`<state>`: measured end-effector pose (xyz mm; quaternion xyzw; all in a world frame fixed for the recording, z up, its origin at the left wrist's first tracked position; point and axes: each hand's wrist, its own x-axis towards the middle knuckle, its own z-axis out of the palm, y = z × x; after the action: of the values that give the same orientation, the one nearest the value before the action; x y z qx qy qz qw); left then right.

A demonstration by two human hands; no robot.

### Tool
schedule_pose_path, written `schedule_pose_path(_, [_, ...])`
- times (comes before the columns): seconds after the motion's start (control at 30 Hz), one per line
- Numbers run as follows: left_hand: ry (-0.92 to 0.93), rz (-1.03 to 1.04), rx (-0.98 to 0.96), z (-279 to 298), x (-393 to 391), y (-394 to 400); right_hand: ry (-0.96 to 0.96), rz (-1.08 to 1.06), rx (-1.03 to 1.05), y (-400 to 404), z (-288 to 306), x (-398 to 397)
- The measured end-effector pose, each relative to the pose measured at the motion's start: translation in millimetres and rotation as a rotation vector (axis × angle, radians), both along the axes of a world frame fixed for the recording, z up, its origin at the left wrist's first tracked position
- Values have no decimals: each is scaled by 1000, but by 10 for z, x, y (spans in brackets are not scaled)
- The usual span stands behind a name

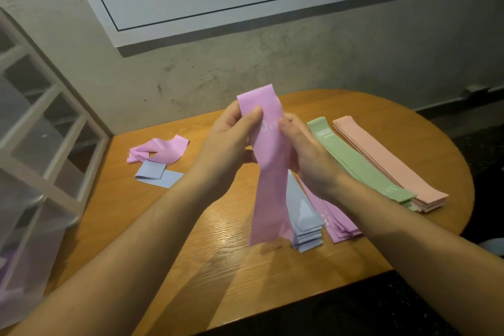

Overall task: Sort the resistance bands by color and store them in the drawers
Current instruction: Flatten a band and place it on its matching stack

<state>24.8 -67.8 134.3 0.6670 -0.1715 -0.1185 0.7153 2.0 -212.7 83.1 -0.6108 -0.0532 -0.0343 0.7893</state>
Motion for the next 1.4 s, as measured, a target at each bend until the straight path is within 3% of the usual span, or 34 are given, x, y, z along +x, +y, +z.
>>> schedule_pose_path(0.17, [103,50,-103,119,138,-182,68,90,-124,-223,-154,-72])
schedule_pose_path(0.53, [510,172,-339,15,642,-612,136,13,-205,-725,-427,-220])
schedule_pose_path(0.67, [513,133,-358,-10,664,-772,194,-28,-75,-807,-567,-244])
schedule_pose_path(0.8, [539,103,-378,17,704,-838,219,29,-111,-910,-657,-287])
schedule_pose_path(1.03, [493,130,-443,79,745,-794,256,-253,-172,-979,-685,-257])
schedule_pose_path(1.2, [493,174,-420,80,758,-684,196,-336,-173,-968,-663,-253])
schedule_pose_path(1.4, [471,258,-437,114,804,-591,283,-173,-250,-1006,-586,-307])
